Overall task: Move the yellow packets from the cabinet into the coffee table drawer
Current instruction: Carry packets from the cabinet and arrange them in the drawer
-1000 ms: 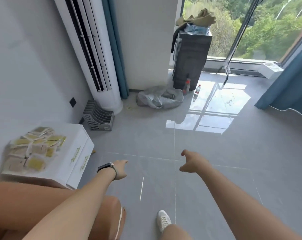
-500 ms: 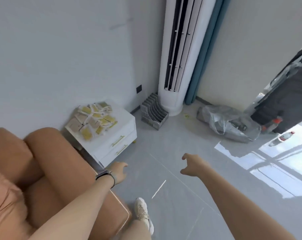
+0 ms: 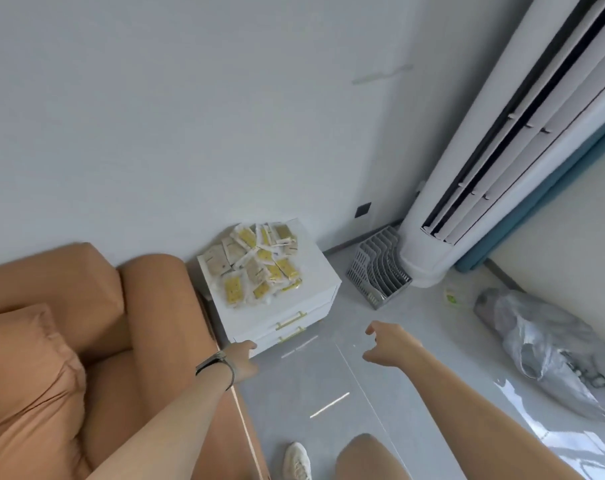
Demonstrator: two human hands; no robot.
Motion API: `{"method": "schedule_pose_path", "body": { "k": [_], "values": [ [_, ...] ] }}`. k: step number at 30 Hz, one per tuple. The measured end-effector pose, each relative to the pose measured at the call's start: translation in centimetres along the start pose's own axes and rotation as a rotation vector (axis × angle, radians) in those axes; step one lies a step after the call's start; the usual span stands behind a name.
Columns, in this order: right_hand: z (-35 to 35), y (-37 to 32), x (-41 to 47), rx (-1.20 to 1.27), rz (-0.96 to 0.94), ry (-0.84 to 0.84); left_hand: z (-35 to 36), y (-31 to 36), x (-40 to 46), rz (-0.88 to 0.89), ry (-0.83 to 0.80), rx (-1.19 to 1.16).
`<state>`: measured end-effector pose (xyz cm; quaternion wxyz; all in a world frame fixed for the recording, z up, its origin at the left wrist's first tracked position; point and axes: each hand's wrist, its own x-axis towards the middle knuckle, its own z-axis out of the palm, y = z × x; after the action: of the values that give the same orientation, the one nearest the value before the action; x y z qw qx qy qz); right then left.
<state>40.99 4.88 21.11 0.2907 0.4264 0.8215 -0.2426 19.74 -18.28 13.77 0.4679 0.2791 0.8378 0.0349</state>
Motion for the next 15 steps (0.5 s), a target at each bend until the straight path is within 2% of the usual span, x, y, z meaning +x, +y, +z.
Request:
{"method": "schedule_pose_path", "body": {
  "k": [7,11,15],
  "values": [
    [-1.8,-6.7,10.7,-0.007,-0.09,-0.08,-5.4,-0.8,6.4,-0.127,0.066,-0.42],
    [-1.3,-9.2,17.3,0.014,-0.081,-0.163,-7.9,0.4,11.0,-0.108,0.061,-0.505],
    [-0.6,-11.4,24.2,0.054,-0.073,-0.25,-8.8,0.3,16.6,-0.183,0.073,-0.593]
  ]
}}
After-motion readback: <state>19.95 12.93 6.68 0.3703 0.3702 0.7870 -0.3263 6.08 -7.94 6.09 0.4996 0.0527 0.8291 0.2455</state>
